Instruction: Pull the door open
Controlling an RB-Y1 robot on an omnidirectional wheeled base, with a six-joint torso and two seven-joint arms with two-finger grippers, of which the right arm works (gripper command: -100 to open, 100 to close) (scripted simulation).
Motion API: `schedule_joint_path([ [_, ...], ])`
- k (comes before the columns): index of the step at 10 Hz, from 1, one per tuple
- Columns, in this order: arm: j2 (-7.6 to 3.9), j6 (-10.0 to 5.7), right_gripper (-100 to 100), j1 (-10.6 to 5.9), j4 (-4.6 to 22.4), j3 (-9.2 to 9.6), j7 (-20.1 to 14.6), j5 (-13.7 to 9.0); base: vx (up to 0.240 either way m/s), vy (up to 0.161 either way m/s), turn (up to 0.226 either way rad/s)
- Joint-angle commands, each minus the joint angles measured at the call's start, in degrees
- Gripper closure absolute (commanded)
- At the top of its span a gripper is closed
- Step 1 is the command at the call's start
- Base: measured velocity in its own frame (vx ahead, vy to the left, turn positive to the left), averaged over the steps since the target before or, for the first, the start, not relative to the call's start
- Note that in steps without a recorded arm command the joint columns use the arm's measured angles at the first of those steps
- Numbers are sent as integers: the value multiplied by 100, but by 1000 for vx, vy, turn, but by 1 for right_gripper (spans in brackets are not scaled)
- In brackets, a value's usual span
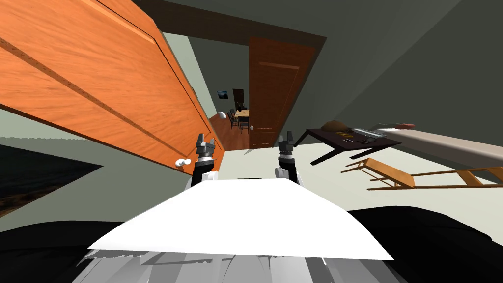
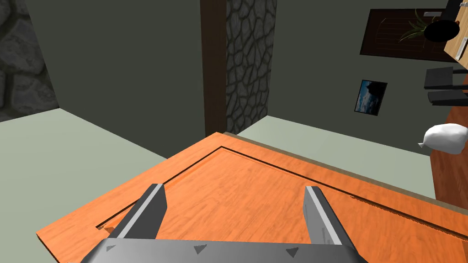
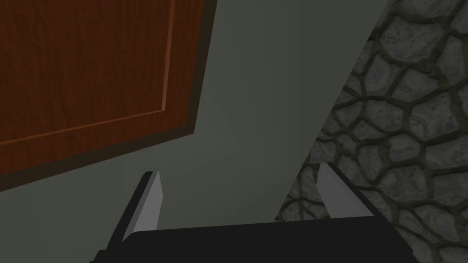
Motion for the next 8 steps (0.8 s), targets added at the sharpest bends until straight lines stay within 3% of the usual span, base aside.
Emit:
schedule_joint_path([
  [1, -75, -75, -100, -52, 213, -10, 172, 76, 160, 55, -50],
  [4, -174, -220, -100, -186, 660, -13, 499, 236, 163, 62, -61],
  [8, -251, -351, -100, -305, 1061, -15, 792, 379, 113, 40, -45],
])
